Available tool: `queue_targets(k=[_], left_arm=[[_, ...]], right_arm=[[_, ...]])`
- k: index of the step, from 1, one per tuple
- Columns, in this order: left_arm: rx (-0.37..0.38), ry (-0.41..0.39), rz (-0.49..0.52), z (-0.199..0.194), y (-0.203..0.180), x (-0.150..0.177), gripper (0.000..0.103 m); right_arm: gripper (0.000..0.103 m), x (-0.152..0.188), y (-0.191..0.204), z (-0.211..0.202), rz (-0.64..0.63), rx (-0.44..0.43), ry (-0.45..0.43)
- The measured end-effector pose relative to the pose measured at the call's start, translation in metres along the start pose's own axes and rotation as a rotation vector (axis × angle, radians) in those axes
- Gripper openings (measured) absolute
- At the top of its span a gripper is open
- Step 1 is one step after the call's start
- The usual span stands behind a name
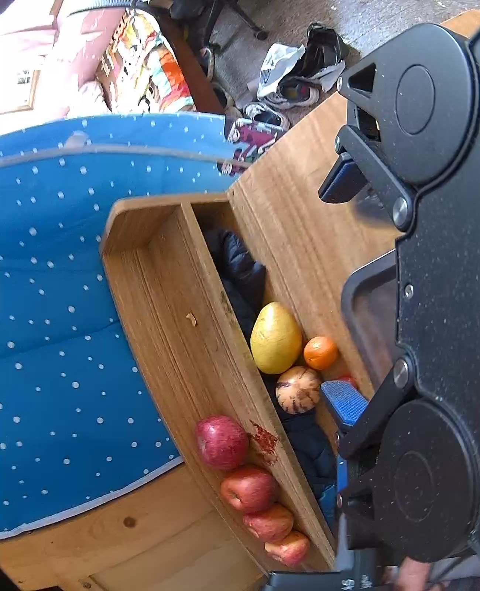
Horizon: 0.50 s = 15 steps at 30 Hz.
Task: Organize fruits
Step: 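Swing both open tools back toward the fruits under the shelf, then move left tool to red cherry tomato while right tool approaches the mandarin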
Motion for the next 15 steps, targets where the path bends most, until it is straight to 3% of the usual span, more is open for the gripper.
queue_targets(k=[5, 9, 15], left_arm=[[0.074, 0.006, 0.016, 0.005, -0.008, 0.002, 0.102], [0.101, 0.012, 0.058, 0.007, -0.016, 0.005, 0.093], [0.099, -0.008, 0.04, 0.008, -0.016, 0.001, 0.081]], right_arm=[[0.098, -0.001, 0.013, 0.023, -0.015, -0.054, 0.054], [0.09, 0.002, 0.028, 0.042, -0.076, -0.106, 0.102], [0.078, 0.006, 0.046, 0.071, -0.129, -0.172, 0.162]])
Point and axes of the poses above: each gripper's, at about its wrist camera, not at the fingertips, and z roughly the way its jaws point, y to its left, x to its underside, the point moved 8 cm from there along z, roughly the way its jaws point, and after that the axes turned 10 degrees about -y, right-handed, at the moved point
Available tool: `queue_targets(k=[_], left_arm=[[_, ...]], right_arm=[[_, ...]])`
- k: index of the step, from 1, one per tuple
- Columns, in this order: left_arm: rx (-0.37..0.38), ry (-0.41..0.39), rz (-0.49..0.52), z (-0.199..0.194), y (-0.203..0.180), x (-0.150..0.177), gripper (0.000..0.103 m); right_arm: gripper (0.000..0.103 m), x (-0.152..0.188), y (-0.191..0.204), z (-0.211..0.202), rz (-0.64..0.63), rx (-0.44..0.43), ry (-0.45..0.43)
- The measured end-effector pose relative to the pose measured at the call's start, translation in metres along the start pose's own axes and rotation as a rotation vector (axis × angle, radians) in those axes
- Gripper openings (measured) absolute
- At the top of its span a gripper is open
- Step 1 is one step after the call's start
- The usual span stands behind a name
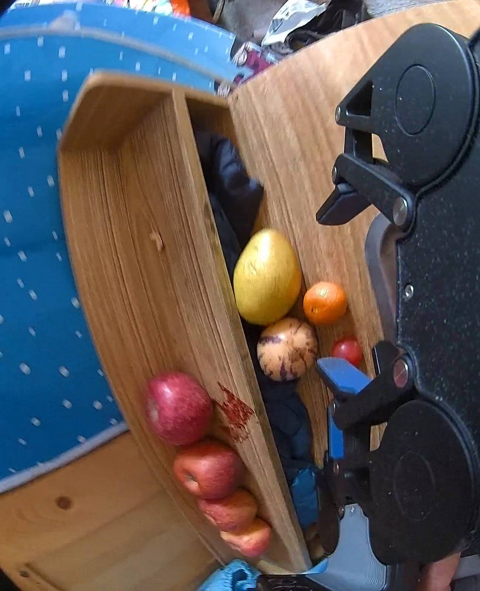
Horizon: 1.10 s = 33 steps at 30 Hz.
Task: Organize fruits
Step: 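Move left tool to red cherry tomato while right tool approaches the mandarin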
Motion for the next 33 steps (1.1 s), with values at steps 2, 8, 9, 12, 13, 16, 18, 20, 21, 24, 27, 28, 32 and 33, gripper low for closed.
queue_targets(k=[2, 8, 9, 12, 13, 16, 18, 20, 21, 24, 27, 28, 32, 33], left_arm=[[-0.006, -0.003, -0.001, 0.002, 0.001, -0.001, 0.078], [-0.013, -0.01, 0.001, 0.005, 0.0, -0.004, 0.074], [-0.012, -0.013, 0.002, 0.006, 0.0, -0.005, 0.071], [-0.008, -0.011, 0.003, 0.006, 0.001, -0.006, 0.066], [-0.004, -0.009, 0.003, 0.007, 0.001, -0.006, 0.065], [0.01, -0.006, 0.013, 0.006, 0.0, -0.005, 0.059], [0.012, -0.006, 0.023, 0.008, -0.002, -0.004, 0.055], [0.011, -0.002, 0.028, 0.01, -0.003, -0.004, 0.052], [0.01, 0.001, 0.03, 0.01, -0.004, -0.004, 0.049], [-0.006, 0.006, 0.054, 0.013, -0.005, -0.003, 0.043], [-0.015, 0.008, 0.066, 0.014, -0.006, -0.004, 0.039], [-0.017, 0.008, 0.063, 0.014, -0.006, -0.004, 0.039], [-0.015, 0.012, 0.064, 0.017, -0.008, -0.005, 0.028], [-0.015, 0.013, 0.066, 0.017, -0.008, -0.005, 0.027]], right_arm=[[0.073, 0.001, 0.005, 0.008, -0.027, -0.015, 0.014], [0.065, -0.001, 0.009, 0.021, -0.034, -0.043, 0.038], [0.063, -0.001, 0.009, 0.023, -0.036, -0.045, 0.042], [0.057, -0.001, 0.009, 0.028, -0.04, -0.054, 0.053], [0.054, -0.001, 0.009, 0.029, -0.04, -0.055, 0.055], [0.049, 0.0, 0.01, 0.032, -0.043, -0.057, 0.061], [0.048, 0.001, 0.01, 0.033, -0.046, -0.053, 0.063], [0.048, 0.001, 0.009, 0.034, -0.043, -0.048, 0.064], [0.046, 0.002, 0.008, 0.035, -0.042, -0.048, 0.064], [0.042, 0.003, 0.007, 0.036, -0.047, -0.039, 0.065], [0.034, 0.004, 0.006, 0.039, -0.038, -0.028, 0.065], [0.034, 0.003, 0.006, 0.039, -0.034, -0.026, 0.062], [0.034, 0.004, 0.005, 0.036, -0.026, -0.019, 0.05], [0.034, 0.004, 0.004, 0.035, -0.023, -0.018, 0.047]])
Point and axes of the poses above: each gripper's, at about its wrist camera, not at the fingertips, and z roughly the way its jaws point, y to its left, x to its underside, the point moved 8 cm from there along z, roughly the way its jaws point, and after that the axes turned 10 degrees about -y, right-handed, at the moved point
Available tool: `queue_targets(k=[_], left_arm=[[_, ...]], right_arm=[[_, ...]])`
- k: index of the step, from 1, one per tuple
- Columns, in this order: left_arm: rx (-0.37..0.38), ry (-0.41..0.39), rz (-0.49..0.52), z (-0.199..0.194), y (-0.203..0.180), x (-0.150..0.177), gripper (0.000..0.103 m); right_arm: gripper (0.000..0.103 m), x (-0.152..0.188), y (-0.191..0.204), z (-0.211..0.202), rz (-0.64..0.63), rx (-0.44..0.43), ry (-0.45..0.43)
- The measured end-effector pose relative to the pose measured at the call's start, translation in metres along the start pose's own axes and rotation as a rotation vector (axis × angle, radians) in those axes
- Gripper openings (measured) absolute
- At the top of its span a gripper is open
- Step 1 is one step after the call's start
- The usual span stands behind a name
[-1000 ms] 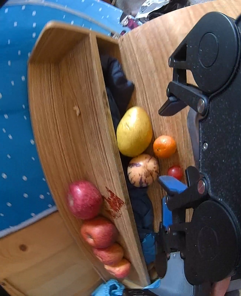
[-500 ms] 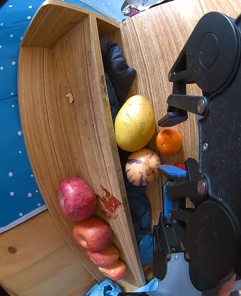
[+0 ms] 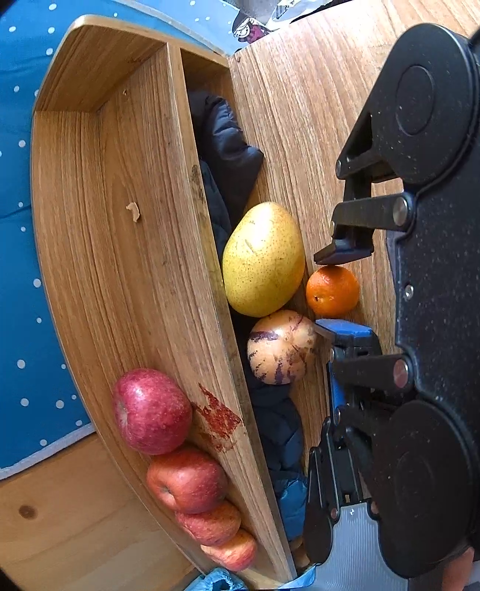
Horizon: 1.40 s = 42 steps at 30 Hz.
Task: Organize fruits
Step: 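Move left tool to red cherry tomato while right tool approaches the mandarin, then close left tool on cherry tomato while right tool closes on mandarin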
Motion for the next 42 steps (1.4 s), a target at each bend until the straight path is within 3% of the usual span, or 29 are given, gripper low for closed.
queue_targets(k=[23, 26, 28, 32, 34, 42], left_arm=[[-0.001, -0.013, -0.02, -0.024, -0.002, 0.005, 0.017], [0.003, -0.018, -0.026, -0.031, -0.002, 0.005, 0.017], [0.003, -0.017, -0.033, -0.034, -0.001, 0.006, 0.017], [-0.011, -0.007, -0.057, -0.036, 0.002, 0.01, 0.017], [-0.015, -0.005, -0.07, -0.037, 0.004, 0.011, 0.017], [0.01, -0.014, -0.062, -0.044, -0.002, 0.008, 0.017]], right_arm=[[0.032, 0.019, 0.002, -0.061, 0.041, 0.036, -0.07], [0.036, 0.024, 0.004, -0.059, 0.009, 0.059, -0.056], [0.044, 0.025, 0.005, -0.053, -0.009, 0.066, -0.053], [0.042, 0.025, 0.005, -0.033, -0.051, 0.082, -0.03], [0.035, 0.023, 0.005, -0.029, -0.06, 0.083, -0.03], [0.035, 0.029, 0.01, -0.04, -0.058, 0.073, -0.032]])
Point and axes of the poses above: each gripper's, at about its wrist camera, not at the fingertips, and z roughly the way its jaws point, y to its left, x to its underside, the point moved 8 cm from there along z, roughly the way its jaws point, and after that the axes turned 10 degrees about -y, right-handed, at the moved point
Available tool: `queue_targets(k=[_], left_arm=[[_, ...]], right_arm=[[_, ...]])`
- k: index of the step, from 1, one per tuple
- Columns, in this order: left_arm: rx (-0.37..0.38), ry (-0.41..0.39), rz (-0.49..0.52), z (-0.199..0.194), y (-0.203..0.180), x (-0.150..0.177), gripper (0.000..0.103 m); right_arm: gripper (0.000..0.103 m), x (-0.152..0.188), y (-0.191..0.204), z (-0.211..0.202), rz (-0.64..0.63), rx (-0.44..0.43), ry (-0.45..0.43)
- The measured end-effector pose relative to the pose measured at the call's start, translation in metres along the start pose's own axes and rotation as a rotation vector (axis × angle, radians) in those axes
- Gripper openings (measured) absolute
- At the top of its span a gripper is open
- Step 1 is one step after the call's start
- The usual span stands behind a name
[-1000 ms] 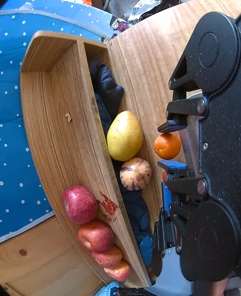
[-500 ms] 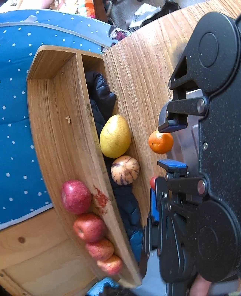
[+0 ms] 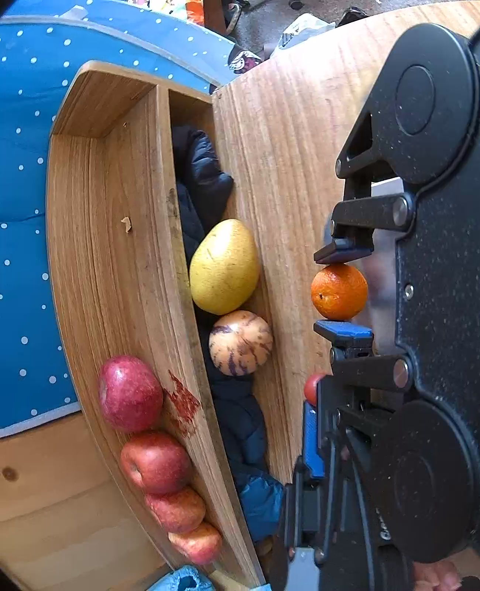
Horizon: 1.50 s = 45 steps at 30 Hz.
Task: Organize fruits
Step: 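Close left tool on cherry tomato while right tool closes on mandarin, then carry tomato and mandarin over the steel tray and open both tools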
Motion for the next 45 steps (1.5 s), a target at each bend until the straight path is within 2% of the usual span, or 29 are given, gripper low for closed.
queue_targets(k=[9, 19, 22, 25, 28, 29, 30, 33, 36, 40, 45], left_arm=[[0.042, 0.018, -0.014, -0.019, -0.011, 0.015, 0.017], [0.064, 0.063, -0.025, -0.029, -0.018, 0.035, 0.018], [0.064, 0.068, -0.043, -0.031, -0.017, 0.036, 0.021], [0.046, 0.065, -0.061, -0.038, -0.015, 0.035, 0.031], [0.02, 0.032, -0.074, -0.049, -0.012, 0.032, 0.055], [0.0, 0.016, -0.08, -0.054, -0.011, 0.032, 0.068], [-0.016, 0.0, -0.087, -0.06, -0.009, 0.032, 0.075], [-0.06, -0.031, -0.113, -0.077, -0.004, 0.036, 0.089], [-0.11, -0.037, -0.135, -0.096, -0.002, 0.047, 0.099], [-0.152, -0.021, -0.121, -0.121, -0.006, 0.067, 0.102], [-0.174, -0.013, -0.092, -0.153, -0.015, 0.096, 0.102]], right_arm=[[0.035, 0.027, 0.014, -0.032, 0.017, -0.002, 0.022], [0.036, 0.044, 0.025, -0.039, -0.004, 0.025, 0.02], [0.046, 0.041, 0.023, -0.051, 0.015, 0.038, -0.02], [0.051, 0.039, 0.019, -0.068, 0.043, 0.054, -0.06], [0.065, 0.04, 0.017, -0.088, 0.067, 0.06, -0.099], [0.07, 0.042, 0.017, -0.096, 0.071, 0.061, -0.112], [0.072, 0.044, 0.017, -0.102, 0.073, 0.062, -0.121], [0.083, 0.053, 0.018, -0.122, 0.083, 0.062, -0.142], [0.092, 0.064, 0.022, -0.142, 0.095, 0.057, -0.157], [0.101, 0.085, 0.033, -0.17, 0.109, 0.059, -0.174], [0.102, 0.112, 0.05, -0.191, 0.116, 0.039, -0.167]])
Point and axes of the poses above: each gripper's, at about its wrist camera, not at the fingertips, and z roughly the way its jaws point, y to its left, x to its underside, the point moved 8 cm from there along z, roughly the way its jaws point, and after that the axes turned 10 degrees about -y, right-handed, at the moved point
